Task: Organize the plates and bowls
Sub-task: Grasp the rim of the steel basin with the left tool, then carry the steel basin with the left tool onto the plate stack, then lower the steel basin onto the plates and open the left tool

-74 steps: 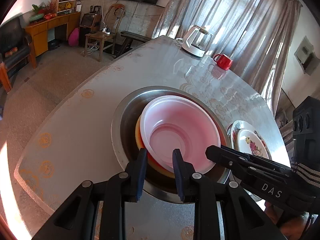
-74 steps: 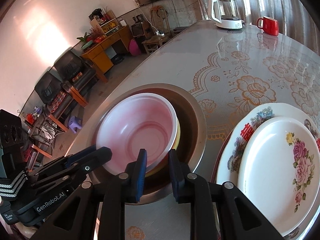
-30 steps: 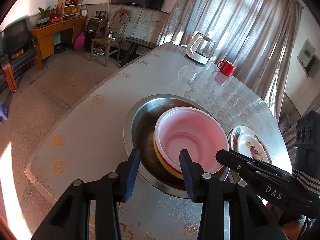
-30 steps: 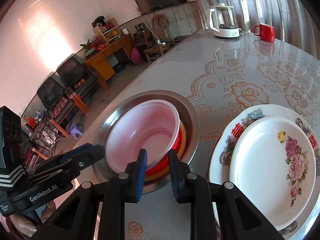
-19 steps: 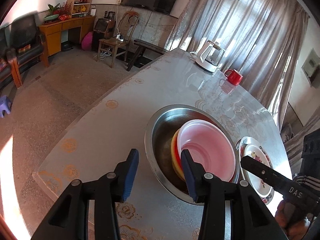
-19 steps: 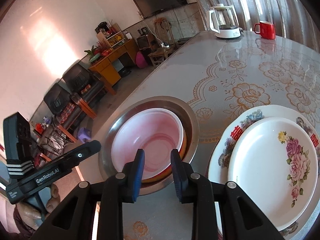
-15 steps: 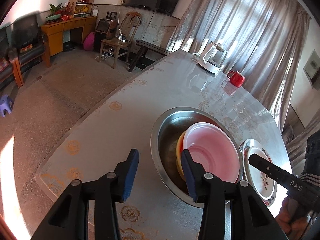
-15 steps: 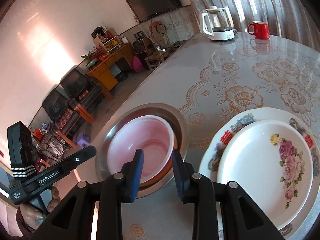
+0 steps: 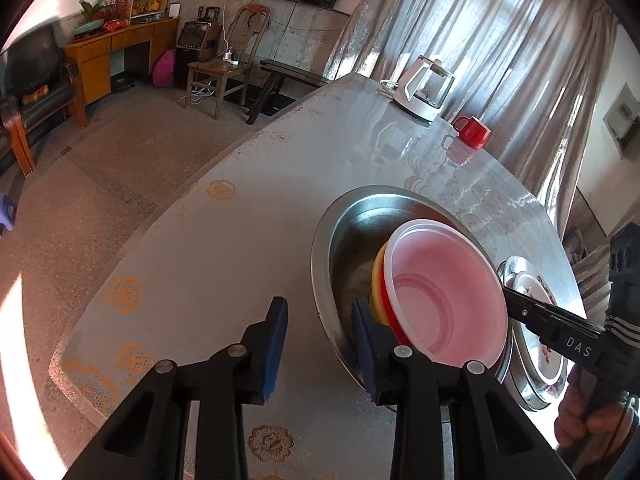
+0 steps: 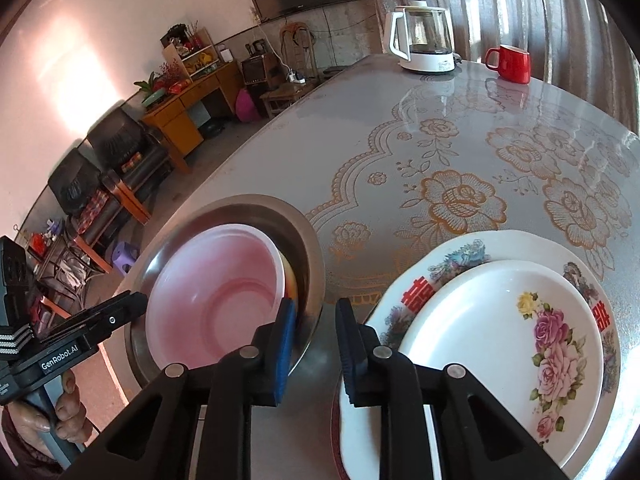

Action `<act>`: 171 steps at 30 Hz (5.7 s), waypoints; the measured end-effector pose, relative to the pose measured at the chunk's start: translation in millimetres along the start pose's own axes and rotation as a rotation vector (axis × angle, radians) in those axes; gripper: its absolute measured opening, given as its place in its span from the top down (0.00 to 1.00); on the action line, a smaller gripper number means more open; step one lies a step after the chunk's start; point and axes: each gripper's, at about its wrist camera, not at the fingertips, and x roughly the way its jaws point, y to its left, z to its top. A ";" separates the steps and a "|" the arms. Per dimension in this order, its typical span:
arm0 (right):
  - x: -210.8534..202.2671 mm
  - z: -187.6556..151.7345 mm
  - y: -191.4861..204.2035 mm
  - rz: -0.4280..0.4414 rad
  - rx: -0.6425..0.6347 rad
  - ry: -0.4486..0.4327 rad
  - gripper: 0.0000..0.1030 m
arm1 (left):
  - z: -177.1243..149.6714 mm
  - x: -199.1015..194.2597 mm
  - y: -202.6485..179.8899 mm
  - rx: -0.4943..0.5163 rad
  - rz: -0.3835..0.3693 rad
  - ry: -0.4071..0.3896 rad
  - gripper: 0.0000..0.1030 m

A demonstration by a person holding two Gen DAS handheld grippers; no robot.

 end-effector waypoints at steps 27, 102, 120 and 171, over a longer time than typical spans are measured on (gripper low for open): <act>-22.6 -4.7 -15.3 0.150 0.106 -0.052 0.83 | -2.9 -22.0 -21.8 0.070 -0.105 -0.053 0.82; -131.7 -85.0 -162.5 -0.014 0.485 -0.238 0.77 | -30.1 28.7 -195.4 0.341 -0.227 0.116 0.77; -122.5 -87.2 -157.3 -0.045 0.464 -0.216 0.84 | -31.5 29.0 -195.5 0.343 -0.208 0.090 0.75; -147.5 -114.9 -125.8 -0.077 0.385 -0.267 0.77 | -42.1 1.5 -181.0 0.297 -0.189 0.026 0.66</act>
